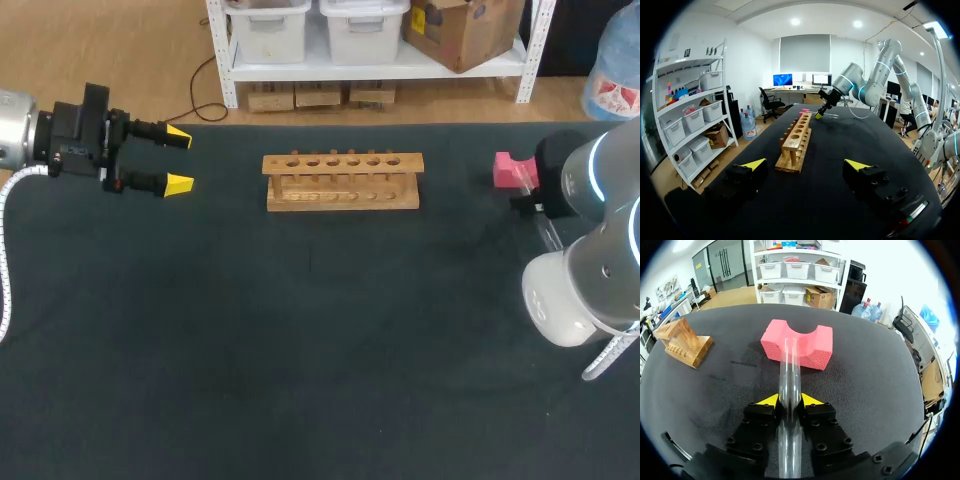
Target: Grasp the test tube, adjust it, and insert it.
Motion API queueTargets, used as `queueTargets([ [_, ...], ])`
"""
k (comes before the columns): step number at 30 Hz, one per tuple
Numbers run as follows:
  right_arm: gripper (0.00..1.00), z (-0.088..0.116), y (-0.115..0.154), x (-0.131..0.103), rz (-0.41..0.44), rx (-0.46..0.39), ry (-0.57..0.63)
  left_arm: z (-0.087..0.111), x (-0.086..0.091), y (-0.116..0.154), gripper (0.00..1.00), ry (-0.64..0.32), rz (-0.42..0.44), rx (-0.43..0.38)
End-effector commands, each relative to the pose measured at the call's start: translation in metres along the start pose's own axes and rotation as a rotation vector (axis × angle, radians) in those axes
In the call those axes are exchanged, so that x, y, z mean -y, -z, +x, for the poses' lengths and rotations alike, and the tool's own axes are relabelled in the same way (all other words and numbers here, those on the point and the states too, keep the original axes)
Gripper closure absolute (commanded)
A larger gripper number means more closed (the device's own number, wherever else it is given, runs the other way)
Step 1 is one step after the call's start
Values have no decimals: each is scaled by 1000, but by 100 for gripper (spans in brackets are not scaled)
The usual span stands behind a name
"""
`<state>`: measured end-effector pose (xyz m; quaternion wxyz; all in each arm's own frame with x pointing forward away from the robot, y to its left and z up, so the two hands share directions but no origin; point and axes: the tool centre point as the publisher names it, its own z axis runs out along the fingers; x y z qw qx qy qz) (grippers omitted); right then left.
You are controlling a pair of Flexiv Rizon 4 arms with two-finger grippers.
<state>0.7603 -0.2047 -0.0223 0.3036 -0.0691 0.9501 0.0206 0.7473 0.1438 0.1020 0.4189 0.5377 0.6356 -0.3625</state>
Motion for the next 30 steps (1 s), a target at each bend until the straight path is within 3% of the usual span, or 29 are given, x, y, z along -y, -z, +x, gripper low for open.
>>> queueTargets([
  [1, 100, 0, 5, -4, 15, -2, 1, 1, -1, 0, 0, -2, 1, 2],
  [11, 100, -3, 22, -6, 40, 9, -35, 1, -1, 0, 0, -2, 1, 2],
  [21, 100, -18, 58, -16, 76, 56, -116, 1, -1, 0, 0, -2, 1, 2],
  [30, 100, -34, 91, -48, 67, 104, -144, 1, -1, 0, 0, -2, 1, 2],
])
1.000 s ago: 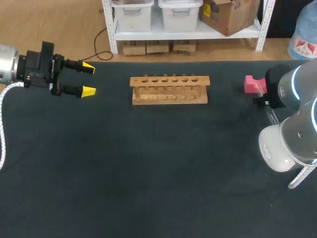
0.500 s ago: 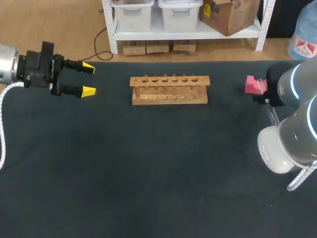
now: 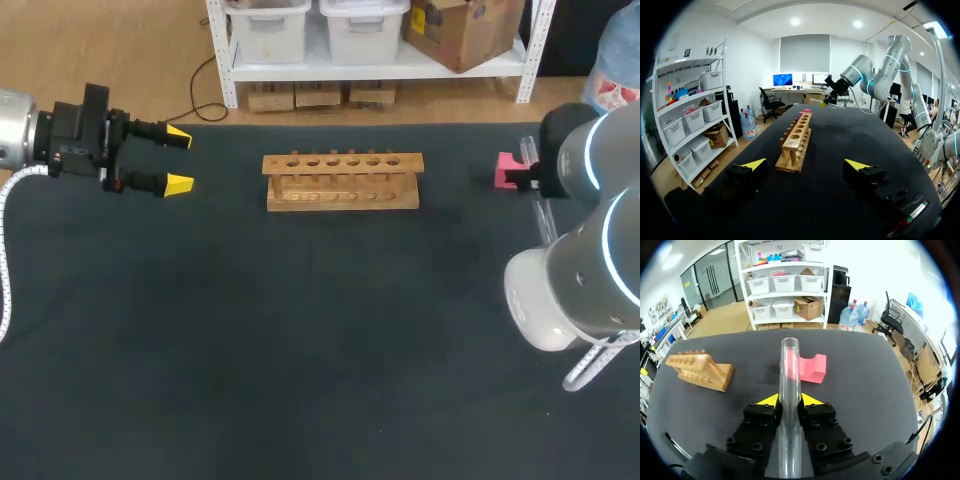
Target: Grasp the test tube, adjust it, and insert it.
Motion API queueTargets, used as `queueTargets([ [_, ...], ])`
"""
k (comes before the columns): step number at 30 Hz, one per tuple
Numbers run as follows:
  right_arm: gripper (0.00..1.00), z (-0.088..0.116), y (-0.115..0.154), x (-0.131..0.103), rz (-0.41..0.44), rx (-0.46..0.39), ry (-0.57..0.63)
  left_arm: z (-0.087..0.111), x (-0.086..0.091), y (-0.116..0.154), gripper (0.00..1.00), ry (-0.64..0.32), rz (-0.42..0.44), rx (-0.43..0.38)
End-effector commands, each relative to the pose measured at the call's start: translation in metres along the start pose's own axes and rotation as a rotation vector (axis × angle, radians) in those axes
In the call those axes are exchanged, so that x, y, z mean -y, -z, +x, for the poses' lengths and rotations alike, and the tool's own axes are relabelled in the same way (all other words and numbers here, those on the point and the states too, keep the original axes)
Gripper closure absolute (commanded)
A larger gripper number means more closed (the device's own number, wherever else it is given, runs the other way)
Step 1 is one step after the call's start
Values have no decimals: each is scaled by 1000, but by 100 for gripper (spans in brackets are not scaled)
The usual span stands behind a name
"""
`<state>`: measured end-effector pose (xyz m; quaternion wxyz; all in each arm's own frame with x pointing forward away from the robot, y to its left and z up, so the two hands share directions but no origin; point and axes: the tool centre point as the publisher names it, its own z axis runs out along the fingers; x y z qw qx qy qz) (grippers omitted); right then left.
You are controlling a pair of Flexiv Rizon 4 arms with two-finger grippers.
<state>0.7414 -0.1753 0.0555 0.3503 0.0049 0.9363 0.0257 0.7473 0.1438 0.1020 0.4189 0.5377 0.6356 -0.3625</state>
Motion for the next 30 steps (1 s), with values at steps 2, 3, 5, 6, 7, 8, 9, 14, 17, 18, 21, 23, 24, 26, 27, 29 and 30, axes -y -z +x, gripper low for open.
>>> queueTargets([
  [2, 100, -2, 25, -28, 18, 10, 2, 1, -1, 0, 0, -2, 1, 2],
  [3, 100, -2, 28, -35, 8, 16, 5, 1, -1, 0, 0, -2, 1, 2],
  [5, 100, -3, 33, -48, -6, 25, 10, 1, -1, 0, 0, -2, 1, 2],
  [6, 100, -3, 36, -55, -14, 32, 14, 1, -1, 0, 0, -2, 1, 2],
  [7, 100, -3, 38, -62, -17, 34, 16, 1, -1, 0, 0, -2, 1, 2],
  [8, 100, -3, 40, -68, -23, 34, 18, 1, -1, 0, 0, -2, 1, 2],
  [9, 100, -3, 41, -74, -32, 36, 18, 1, -1, 0, 0, -2, 1, 2],
  [14, 100, 0, 47, -99, -52, 31, 20, 1, -1, 0, 0, -2, 1, 2],
  [17, 100, 4, 48, -114, -75, 21, 24, 1, -1, 0, 0, -2, 1, 2],
  [18, 100, 5, 48, -118, -82, 20, 27, 1, -1, 0, 0, -2, 1, 2],
  [21, 100, 8, 49, -133, -100, 13, 34, 1, -1, 0, 0, -2, 1, 2],
  [23, 100, 10, 50, -143, -110, 11, 41, 1, -1, 0, 0, -2, 1, 2],
  [24, 100, 10, 51, -147, -118, 11, 42, 1, -1, 0, 0, -2, 1, 2],
  [26, 100, 12, 51, -155, -123, 12, 44, 1, -1, 0, 0, -2, 1, 2],
  [27, 100, 13, 50, -158, -127, 12, 45, 1, -1, 0, 0, -2, 1, 2],
  [29, 100, 14, 47, -165, -131, 11, 49, 1, -1, 0, 0, -2, 1, 2],
  [30, 100, 15, 45, -168, -135, 9, 53, 1, -1, 0, 0, -2, 1, 2],
])
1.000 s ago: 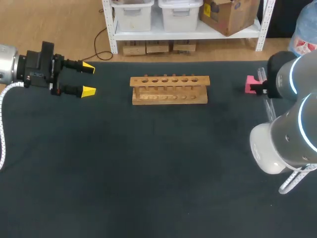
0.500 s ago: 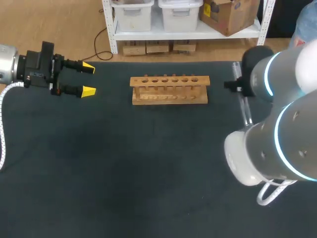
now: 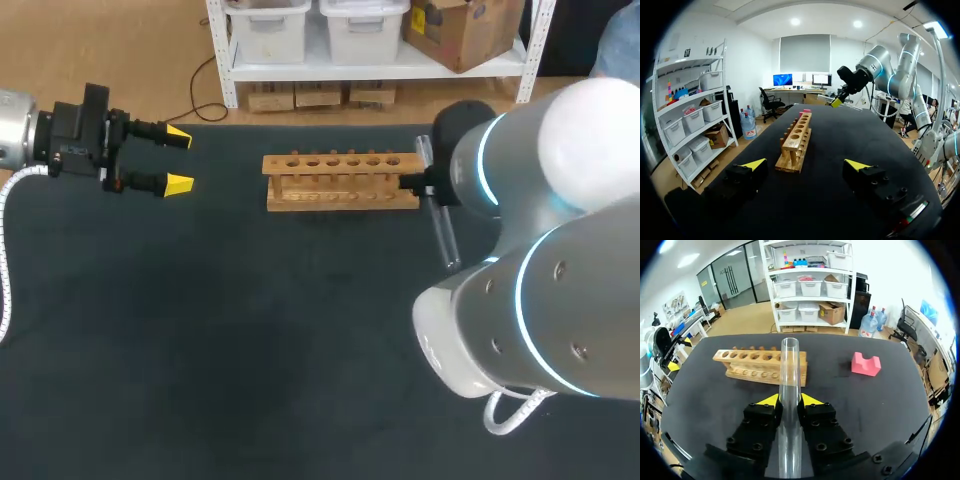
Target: Grasp the test tube, adjust it, and insert it.
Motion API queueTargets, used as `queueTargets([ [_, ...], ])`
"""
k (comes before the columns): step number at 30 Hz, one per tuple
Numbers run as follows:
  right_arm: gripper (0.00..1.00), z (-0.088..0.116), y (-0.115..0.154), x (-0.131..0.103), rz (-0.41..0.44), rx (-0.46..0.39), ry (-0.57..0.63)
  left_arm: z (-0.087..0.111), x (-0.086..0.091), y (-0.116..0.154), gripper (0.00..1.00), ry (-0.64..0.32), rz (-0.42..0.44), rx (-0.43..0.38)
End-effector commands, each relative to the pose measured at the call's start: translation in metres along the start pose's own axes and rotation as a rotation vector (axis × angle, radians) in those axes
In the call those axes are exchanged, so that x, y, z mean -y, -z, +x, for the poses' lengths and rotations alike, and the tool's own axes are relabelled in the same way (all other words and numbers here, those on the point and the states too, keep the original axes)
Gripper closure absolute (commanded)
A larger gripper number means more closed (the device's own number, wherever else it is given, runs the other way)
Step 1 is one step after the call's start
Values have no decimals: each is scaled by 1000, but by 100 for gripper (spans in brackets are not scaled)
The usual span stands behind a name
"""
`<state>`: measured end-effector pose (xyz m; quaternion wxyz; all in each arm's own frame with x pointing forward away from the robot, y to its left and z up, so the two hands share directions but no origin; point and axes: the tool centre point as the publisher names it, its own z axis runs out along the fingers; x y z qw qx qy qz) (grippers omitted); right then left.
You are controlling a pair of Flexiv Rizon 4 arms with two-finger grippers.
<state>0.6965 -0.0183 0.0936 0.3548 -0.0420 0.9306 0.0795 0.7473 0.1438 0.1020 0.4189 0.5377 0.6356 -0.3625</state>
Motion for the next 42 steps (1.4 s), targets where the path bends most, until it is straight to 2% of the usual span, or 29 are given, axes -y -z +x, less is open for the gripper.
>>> queueTargets([
  [1, 100, 2, -10, -11, -4, -3, 5, 1, -1, 0, 0, -2, 1, 2],
  [9, 100, 3, -26, -37, -34, -17, 19, 1, -1, 0, 0, -2, 1, 2],
  [17, 100, 9, -41, -52, -41, -28, 19, 1, -1, 0, 0, -2, 1, 2],
  [30, 100, 7, -62, -58, -24, -45, 17, 1, -1, 0, 0, -2, 1, 2],
  [42, 100, 2, -75, -53, -4, -49, -12, 1, -1, 0, 0, -2, 1, 2],
])
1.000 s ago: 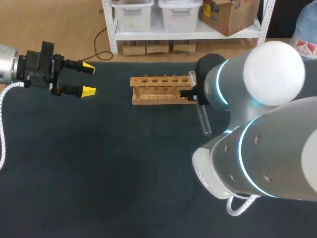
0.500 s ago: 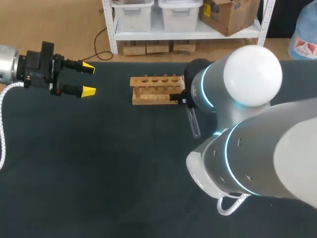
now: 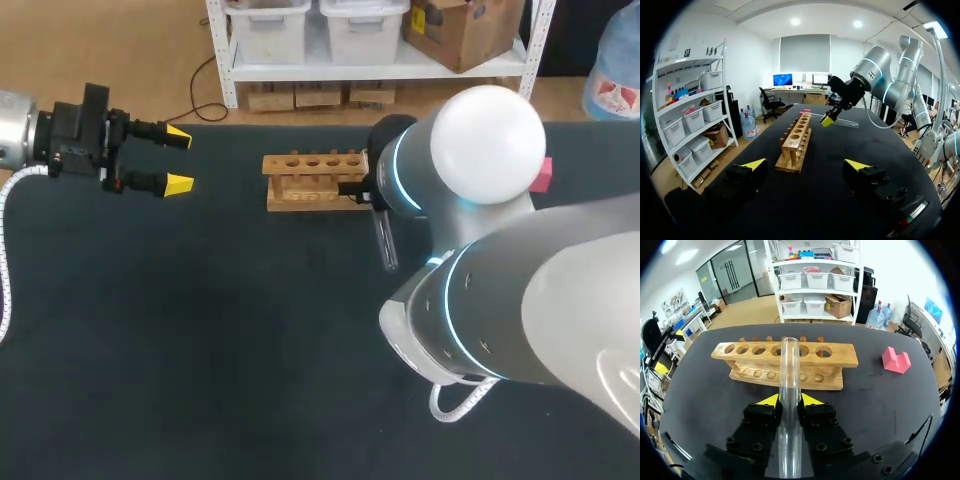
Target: Grasp the test tube, adjust it, and insert it.
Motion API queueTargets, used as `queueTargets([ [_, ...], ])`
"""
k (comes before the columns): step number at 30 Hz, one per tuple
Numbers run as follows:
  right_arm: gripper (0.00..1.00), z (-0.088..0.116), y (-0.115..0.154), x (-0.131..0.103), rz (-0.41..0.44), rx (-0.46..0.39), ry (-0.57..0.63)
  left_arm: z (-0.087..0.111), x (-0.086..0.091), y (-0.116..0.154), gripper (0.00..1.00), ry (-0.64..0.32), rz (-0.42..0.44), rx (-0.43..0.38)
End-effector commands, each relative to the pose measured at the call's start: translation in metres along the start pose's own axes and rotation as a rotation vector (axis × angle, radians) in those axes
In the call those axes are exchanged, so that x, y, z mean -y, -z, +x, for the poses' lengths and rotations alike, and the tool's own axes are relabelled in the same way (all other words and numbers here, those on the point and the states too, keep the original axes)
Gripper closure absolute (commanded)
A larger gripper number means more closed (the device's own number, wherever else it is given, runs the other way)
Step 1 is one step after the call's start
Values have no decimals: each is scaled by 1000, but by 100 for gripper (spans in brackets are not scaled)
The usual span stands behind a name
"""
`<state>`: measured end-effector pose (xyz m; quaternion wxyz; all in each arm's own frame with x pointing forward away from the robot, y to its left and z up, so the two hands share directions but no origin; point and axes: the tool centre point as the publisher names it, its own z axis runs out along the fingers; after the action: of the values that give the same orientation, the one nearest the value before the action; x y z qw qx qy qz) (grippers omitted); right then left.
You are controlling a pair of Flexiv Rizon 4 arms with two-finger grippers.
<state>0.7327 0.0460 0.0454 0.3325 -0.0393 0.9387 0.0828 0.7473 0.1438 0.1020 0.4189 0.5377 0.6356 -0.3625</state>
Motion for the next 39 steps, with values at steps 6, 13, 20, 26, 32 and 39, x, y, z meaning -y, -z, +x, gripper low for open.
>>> queueTargets([
  [6, 100, -2, -8, 1, 7, -4, 0, 1, -1, 0, 0, -2, 1, 2],
  [13, 100, -1, -10, 1, 9, -11, 4, 1, -1, 0, 0, -2, 1, 2],
  [20, 100, 3, -14, 1, 7, -30, 12, 1, -1, 0, 0, -2, 1, 2],
  [26, 100, 4, -18, 0, 7, -45, 22, 1, -1, 0, 0, -2, 1, 2],
  [32, 100, 3, -21, 1, 10, -63, 26, 1, -1, 0, 0, -2, 1, 2],
  [39, 100, 5, -24, 1, 11, -81, 36, 1, -1, 0, 0, -2, 1, 2],
])
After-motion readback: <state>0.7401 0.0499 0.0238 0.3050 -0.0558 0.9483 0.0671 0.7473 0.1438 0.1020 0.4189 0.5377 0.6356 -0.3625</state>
